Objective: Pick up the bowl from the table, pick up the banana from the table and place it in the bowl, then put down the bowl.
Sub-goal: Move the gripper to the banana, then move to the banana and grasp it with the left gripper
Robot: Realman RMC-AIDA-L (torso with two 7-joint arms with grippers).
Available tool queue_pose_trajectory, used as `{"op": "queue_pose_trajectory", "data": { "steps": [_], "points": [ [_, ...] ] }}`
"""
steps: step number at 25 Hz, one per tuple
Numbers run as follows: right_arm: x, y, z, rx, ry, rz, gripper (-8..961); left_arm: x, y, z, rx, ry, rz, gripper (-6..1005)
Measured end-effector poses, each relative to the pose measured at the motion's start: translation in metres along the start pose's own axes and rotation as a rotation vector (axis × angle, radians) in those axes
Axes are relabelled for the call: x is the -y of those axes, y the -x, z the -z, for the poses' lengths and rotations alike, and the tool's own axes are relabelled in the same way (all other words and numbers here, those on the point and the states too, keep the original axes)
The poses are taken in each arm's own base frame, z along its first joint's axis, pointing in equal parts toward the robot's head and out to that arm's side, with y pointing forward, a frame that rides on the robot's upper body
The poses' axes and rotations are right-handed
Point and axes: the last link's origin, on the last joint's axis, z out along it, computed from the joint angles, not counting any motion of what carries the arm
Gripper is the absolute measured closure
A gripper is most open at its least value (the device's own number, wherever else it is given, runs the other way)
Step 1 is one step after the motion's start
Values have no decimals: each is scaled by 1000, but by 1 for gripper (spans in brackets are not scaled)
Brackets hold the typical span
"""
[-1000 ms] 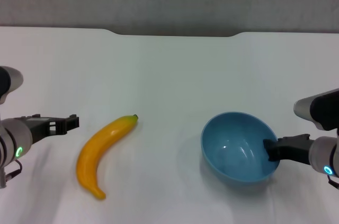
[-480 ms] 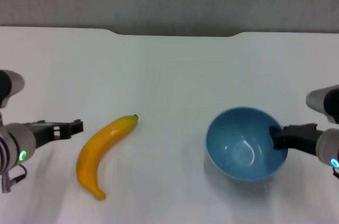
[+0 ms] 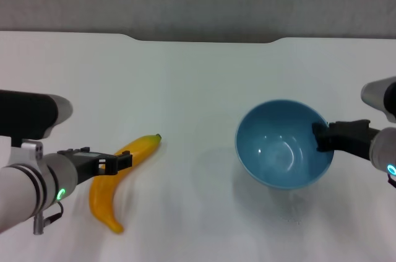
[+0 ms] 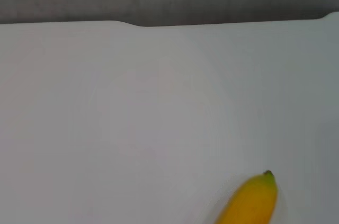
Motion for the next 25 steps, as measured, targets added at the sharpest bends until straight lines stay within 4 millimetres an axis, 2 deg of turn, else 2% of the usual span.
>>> {"op": "queue_pose_trajectory", "data": {
  "steps": [7,17,25],
  "points": [
    [-4,8,1,21,9,15,913,-2,11,-13,19,8,-30,196],
    [-7,6,1,21,14,26,914,7,24,-23,16,-6,-32,215],
    [-7,7,1,21,16,30,915,7,31,-31,24,0,-41,229]
  ]
}}
